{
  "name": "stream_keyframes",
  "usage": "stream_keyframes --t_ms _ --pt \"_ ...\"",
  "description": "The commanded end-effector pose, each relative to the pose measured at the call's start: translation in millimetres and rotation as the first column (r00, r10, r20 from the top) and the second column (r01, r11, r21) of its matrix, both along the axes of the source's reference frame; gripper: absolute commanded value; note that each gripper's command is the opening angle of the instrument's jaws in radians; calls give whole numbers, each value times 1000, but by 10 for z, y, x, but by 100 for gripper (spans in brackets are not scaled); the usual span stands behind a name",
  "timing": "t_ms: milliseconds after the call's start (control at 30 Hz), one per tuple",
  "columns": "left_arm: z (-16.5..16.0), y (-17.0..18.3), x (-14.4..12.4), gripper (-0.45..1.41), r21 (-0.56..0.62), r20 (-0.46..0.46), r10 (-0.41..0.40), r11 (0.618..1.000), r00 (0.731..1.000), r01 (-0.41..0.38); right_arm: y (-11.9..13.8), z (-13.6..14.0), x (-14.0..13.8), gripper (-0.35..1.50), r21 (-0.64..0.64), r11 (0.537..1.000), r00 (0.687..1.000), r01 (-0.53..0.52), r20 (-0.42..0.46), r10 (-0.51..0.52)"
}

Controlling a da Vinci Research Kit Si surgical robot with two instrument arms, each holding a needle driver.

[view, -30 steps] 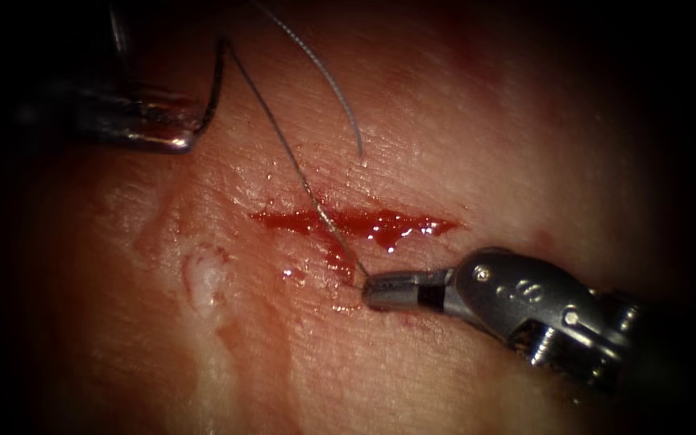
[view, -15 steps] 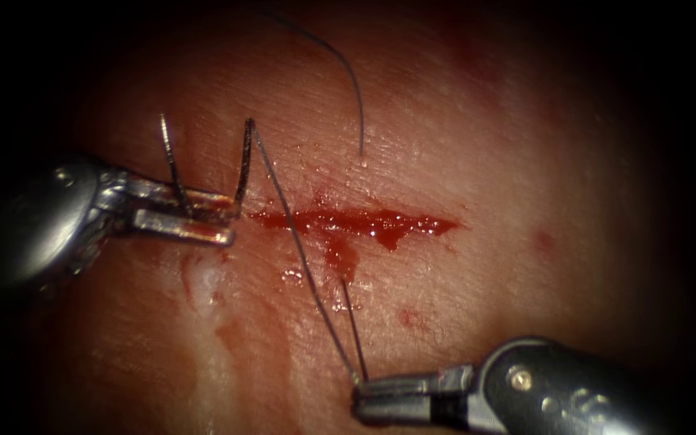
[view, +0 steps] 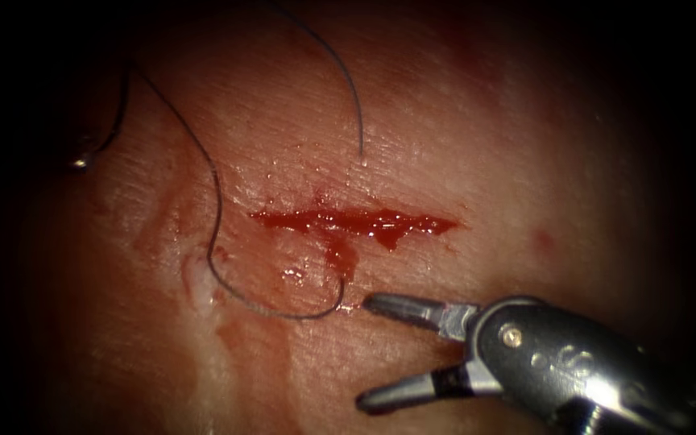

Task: Wound Closure
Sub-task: Use the right gripper to pull the suture through until a short tail is left.

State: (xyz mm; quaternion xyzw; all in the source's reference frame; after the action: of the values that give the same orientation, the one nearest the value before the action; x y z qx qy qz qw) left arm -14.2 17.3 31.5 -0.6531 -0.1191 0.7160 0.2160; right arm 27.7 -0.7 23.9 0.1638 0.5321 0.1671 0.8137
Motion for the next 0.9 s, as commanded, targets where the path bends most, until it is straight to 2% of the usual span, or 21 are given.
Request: stream_keyframes --t_ms 33,133,367,500,567,600,633,667,733,900 --pt "11 4 -4 -45 -5 -9 -10 1000 1000 10 9 16 7 113 -27 999 1000 -21 17 22" --pt "14 3 -7 -45 -8 -11 -12 1000 1000 12 11 25 10 111 -43 999 999 -30 28 32" --pt "17 -4 -23 -45 -15 7 0 1000 1000 0 17 75 28 110 -73 996 997 -52 58 56" --pt "19 -5 -29 -45 -17 14 4 1000 1000 -4 15 94 39 106 -83 996 995 -45 84 52" --pt "19 -6 -30 -45 -18 16 6 1000 1000 -6 14 99 42 88 -87 995 995 -46 85 54" --pt "19 -5 -30 -45 -18 16 6 1000 1000 -6 13 100 43 46 -86 995 995 -42 82 49" --pt "19 -5 -30 -45 -18 17 7 1000 1000 -6 11 102 43 -6 -89 996 996 -29 82 36" --pt "20 -5 -29 -45 -18 17 7 1000 1000 -6 10 103 42 -35 -86 996 996 -19 81 26" --pt "20 -5 -29 -45 -18 17 7 1000 1000 -7 9 107 40 -35 -72 997 997 32 70 -27" --pt "20 -5 -30 -45 -18 17 7 1000 1000 -6 9 105 21 -35 -55 995 992 81 100 -75"
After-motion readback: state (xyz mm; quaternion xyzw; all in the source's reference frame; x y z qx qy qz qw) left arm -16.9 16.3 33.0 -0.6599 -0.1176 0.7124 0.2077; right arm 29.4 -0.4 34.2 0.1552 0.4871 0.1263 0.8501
